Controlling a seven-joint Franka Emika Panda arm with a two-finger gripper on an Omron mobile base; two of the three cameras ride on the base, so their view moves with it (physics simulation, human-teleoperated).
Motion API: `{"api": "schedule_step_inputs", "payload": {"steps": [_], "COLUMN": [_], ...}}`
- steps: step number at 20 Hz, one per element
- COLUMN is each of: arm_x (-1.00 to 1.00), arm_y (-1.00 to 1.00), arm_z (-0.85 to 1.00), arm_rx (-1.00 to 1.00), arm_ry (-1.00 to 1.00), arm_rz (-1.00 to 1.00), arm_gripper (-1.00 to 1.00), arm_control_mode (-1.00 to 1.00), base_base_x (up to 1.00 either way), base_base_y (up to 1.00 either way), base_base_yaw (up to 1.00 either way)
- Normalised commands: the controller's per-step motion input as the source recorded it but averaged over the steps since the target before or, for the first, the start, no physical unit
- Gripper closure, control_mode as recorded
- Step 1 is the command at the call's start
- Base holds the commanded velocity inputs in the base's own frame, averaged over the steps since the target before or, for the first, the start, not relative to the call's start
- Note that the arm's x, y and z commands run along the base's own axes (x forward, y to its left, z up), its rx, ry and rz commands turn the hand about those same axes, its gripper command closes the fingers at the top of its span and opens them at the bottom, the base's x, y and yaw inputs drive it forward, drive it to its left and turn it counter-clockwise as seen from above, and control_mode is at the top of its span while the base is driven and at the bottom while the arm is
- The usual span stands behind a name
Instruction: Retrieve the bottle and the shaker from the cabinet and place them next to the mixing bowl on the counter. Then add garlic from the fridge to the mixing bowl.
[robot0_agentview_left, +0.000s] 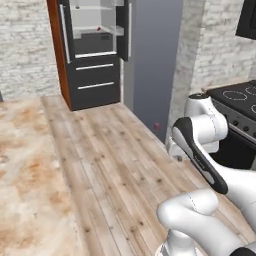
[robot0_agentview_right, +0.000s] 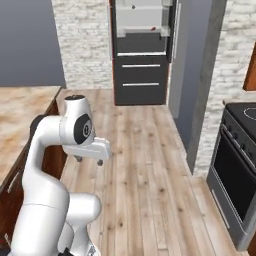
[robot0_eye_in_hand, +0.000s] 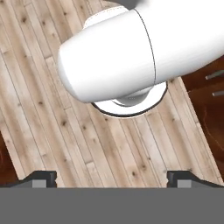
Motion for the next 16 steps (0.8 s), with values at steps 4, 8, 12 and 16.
{"api": "schedule_step_inputs", "payload": {"steps": [4, 8, 12, 16], "arm_x": [0.00, 0.00, 0.00, 0.00], "arm_y": [0.00, 0.00, 0.00, 0.00], "arm_z": [0.00, 0.00, 0.00, 0.00], "arm_rx": [0.00, 0.00, 0.00, 0.00], "arm_ry": [0.00, 0.00, 0.00, 0.00], "arm_rz": [0.00, 0.00, 0.00, 0.00], "arm_gripper": [-1.00, -1.00, -1.00, -1.00], "arm_control_mode": [1.00, 1.00, 1.00, 1.00], "base_base_x": [1.00, 1.00, 1.00, 1.00], "base_base_y": [-0.08, -0.01, -0.01, -0.29], "base_base_yaw": [0.07, 0.04, 0.04, 0.09]}}
